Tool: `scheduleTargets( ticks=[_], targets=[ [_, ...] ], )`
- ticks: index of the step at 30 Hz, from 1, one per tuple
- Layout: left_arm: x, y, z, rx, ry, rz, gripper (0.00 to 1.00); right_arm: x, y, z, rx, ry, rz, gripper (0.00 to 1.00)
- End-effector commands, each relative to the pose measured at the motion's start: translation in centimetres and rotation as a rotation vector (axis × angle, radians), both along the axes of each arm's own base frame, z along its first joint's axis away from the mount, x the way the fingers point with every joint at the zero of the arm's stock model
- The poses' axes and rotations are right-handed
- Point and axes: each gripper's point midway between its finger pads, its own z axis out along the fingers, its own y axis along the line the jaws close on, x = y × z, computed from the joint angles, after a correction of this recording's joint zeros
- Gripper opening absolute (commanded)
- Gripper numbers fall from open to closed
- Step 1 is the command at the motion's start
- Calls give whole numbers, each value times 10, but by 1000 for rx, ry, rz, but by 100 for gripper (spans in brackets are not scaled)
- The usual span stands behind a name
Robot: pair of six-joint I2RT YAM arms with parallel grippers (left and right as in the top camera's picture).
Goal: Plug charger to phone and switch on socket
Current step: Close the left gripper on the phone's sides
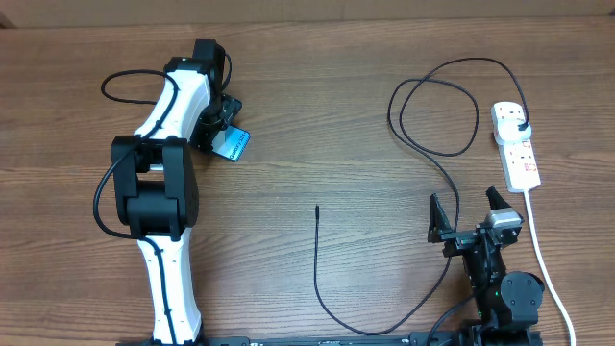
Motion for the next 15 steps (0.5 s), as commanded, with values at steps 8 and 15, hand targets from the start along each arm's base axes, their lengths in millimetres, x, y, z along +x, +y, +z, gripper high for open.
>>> scheduleTargets(
  ticks=[8, 15],
  targets=[
    [-31, -20, -49, -77, 146, -15, 88, 0, 2, -2, -1, -4, 10, 100],
    [-31, -15, -49, -51, 144, -15, 86, 0, 2, -2, -1, -4, 10, 100]
  ],
)
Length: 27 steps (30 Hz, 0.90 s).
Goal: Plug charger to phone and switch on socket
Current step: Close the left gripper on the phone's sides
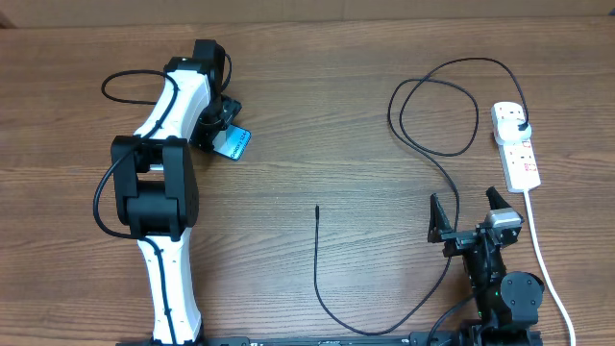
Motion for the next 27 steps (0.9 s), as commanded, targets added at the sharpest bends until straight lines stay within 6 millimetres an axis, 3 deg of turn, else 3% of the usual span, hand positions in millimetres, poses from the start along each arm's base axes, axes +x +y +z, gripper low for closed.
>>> scheduleTargets(
  ticks=[1, 21, 27],
  targets=[
    [-30, -14, -49, -43, 141, -15, 86, 0, 2, -2, -1, -4, 9, 100],
    [-31, -13, -49, -40, 143, -15, 75, 0, 2, -2, -1, -4, 9, 100],
    [-31, -13, -49, -39, 145, -15, 63, 0, 2, -2, -1, -4, 9, 100]
  ],
)
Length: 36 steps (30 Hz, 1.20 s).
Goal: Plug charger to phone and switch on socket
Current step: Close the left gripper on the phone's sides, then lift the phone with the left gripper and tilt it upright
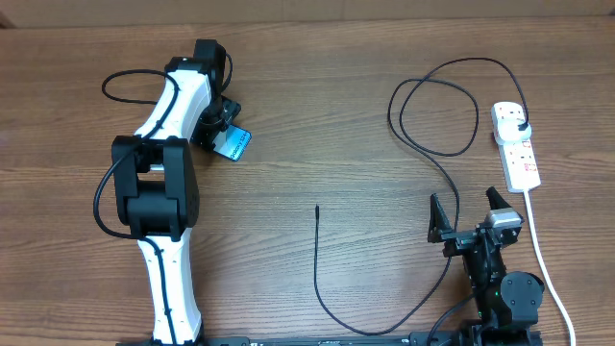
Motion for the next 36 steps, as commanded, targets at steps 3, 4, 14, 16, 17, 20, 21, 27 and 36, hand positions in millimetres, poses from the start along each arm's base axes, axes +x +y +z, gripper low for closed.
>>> scheduleTargets(
  ticks=[3, 4, 14, 16, 17, 20, 21, 27, 36],
  targets=[
    [-31, -13, -50, -44, 146, -14, 50, 0, 2, -2, -1, -4, 9, 100],
    [-31, -13, -50, -44, 146, -14, 44, 0, 2, -2, -1, -4, 9, 100],
    [-31, -13, -50, -44, 145, -13, 4, 0, 2, -2, -1, -4, 9, 100],
    [-29, -13, -50, -43, 138, -15, 4, 0, 2, -2, -1, -3, 9, 100],
    [-28, -12, -50, -40, 136, -18, 4, 0, 2, -2, -1, -3, 9, 100],
    [-26, -12, -48, -38, 129, -35, 4, 0, 2, -2, -1, -3, 9, 100],
    [-25, -12, -47, -39, 126, -41, 4, 0, 2, -2, -1, -3, 9, 100],
    [-13, -16, -35, -56, 96, -69, 4, 0, 2, -2, -1, -3, 9, 100],
    [11, -20, 5, -70, 38, -95, 4, 0, 2, -2, -1, -3, 9, 100]
  ],
)
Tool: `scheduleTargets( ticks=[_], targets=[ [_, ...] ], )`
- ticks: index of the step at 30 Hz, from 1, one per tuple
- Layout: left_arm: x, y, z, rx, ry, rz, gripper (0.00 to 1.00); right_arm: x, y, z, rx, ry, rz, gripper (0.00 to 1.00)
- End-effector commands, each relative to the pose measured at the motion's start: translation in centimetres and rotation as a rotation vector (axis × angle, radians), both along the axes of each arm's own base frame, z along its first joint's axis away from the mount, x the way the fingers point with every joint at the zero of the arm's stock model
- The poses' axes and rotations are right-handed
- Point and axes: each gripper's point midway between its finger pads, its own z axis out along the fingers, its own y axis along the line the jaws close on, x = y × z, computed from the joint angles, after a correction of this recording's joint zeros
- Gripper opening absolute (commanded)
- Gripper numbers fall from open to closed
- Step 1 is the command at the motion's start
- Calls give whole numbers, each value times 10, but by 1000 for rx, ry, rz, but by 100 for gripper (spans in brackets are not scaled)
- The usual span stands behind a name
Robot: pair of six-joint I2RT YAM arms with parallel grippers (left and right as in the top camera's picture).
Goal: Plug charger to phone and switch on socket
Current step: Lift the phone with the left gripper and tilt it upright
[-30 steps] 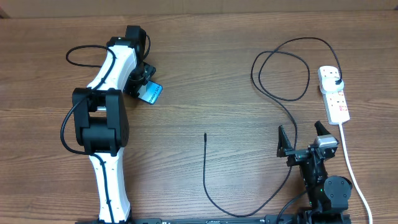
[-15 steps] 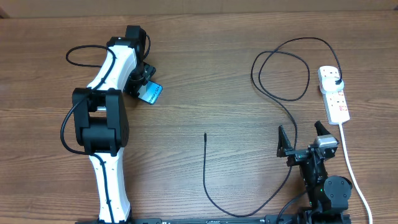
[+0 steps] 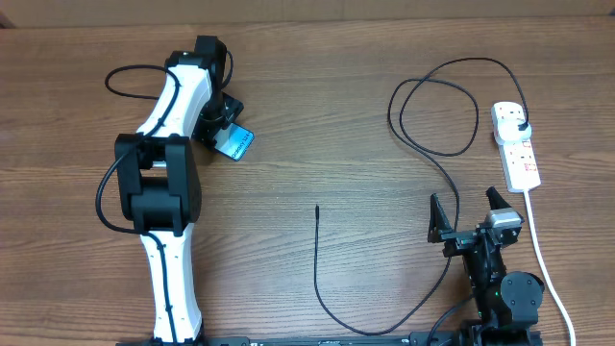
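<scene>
The phone, small with a blue face, is at the far left of the table, tilted. My left gripper is shut on its end, and part of the phone is hidden beneath the fingers. The black charger cable lies loose on the wood. Its free tip is at the table's middle, far from the phone. The cable's other end is plugged into the white power strip at the right. My right gripper stands open near the front right, left of the strip, holding nothing.
The black cable makes a wide loop at the back right. The strip's white lead runs toward the front edge past my right arm. My left arm's white and black body lies over the left side of the table.
My left arm has shifted slightly to the right, and the phone in its gripper moved a little with it. The right arm and the cable are where they were.
At every earlier moment my left gripper held the phone at the far left with almost no change. The right gripper stayed open beside the power strip and the cable tip lay mid-table. Only the small shift of the left arm is new.
</scene>
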Motion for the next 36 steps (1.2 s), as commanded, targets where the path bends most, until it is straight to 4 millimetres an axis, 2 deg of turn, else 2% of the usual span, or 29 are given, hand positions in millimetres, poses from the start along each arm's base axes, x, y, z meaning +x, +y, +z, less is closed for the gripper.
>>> scheduleTargets(
  ticks=[1, 8, 14, 19, 26, 31, 36],
  targets=[
    [8, -13, 5, -33, -1, -48, 4, 0, 2, -2, -1, -2, 10, 100],
    [26, -21, 39, -70, -64, -89, 4, 0, 2, -2, -1, -3, 10, 100],
    [30, -28, 55, -111, -86, -106, 4, 0, 2, -2, -1, -3, 9, 100],
    [33, -52, 64, -243, -106, -150, 5, 0, 2, -2, -1, -3, 10, 100],
    [37, -95, 80, -504, -144, -211, 4, 0, 2, -2, -1, -3, 10, 100],
    [35, -127, 100, -718, -166, -258, 4, 0, 2, -2, -1, -3, 10, 100],
    [30, -145, 117, -860, -170, -290, 4, 0, 2, -2, -1, -3, 10, 100]
  ],
)
